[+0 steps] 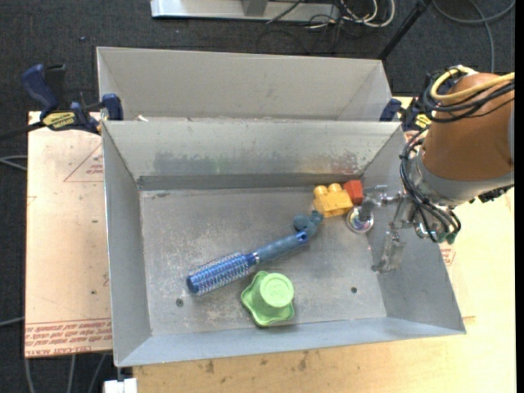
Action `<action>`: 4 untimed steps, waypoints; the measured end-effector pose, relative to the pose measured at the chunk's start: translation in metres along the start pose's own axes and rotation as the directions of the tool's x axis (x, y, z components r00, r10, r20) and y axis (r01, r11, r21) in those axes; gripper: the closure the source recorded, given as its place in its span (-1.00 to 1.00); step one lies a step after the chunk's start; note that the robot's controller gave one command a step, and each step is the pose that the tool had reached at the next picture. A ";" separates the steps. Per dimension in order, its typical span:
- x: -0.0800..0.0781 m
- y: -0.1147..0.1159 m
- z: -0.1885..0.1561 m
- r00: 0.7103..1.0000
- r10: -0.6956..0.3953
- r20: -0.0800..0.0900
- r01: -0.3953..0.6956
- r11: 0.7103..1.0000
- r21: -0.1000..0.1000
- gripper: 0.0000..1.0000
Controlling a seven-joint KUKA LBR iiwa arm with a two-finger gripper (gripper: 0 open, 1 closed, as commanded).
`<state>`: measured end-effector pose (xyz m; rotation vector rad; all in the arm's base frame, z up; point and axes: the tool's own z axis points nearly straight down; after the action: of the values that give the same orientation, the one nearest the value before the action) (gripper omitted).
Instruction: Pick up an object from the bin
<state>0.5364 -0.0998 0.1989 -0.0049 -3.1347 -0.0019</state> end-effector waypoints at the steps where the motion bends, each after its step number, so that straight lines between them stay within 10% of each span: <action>1: -0.048 0.065 0.082 0.999 -0.045 0.004 0.045 0.999 -0.003 -1.00; 2: -0.064 0.114 0.131 0.989 -0.151 0.006 0.151 0.989 -0.001 -1.00; 3: -0.065 0.111 0.128 0.989 -0.149 0.008 0.149 0.989 0.002 1.00; 4: -0.064 0.092 0.022 0.984 -0.177 0.017 0.177 0.984 0.004 1.00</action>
Offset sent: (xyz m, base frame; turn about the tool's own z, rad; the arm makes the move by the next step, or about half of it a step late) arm 0.0470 0.0598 -0.0772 -0.0374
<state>0.6003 -0.0081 0.1762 0.2749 -3.1397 0.0012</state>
